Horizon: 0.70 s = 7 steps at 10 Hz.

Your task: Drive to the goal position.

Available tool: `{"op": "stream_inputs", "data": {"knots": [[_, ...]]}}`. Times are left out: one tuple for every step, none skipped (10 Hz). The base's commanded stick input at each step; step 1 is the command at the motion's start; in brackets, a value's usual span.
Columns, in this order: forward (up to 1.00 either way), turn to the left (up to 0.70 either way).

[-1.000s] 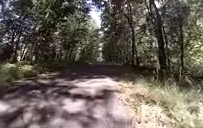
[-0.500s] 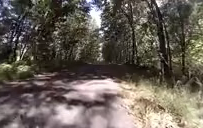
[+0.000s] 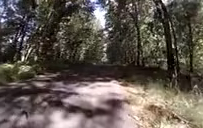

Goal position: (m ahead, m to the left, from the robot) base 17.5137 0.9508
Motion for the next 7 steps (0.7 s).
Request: {"op": "stream_inputs", "data": {"knots": [[0.45, 0.0], [0.45, 0.0], [0.45, 0.0], [0.45, 0.0], [0.45, 0.0], [0.45, 0.0], [0.45, 0.0]]}}
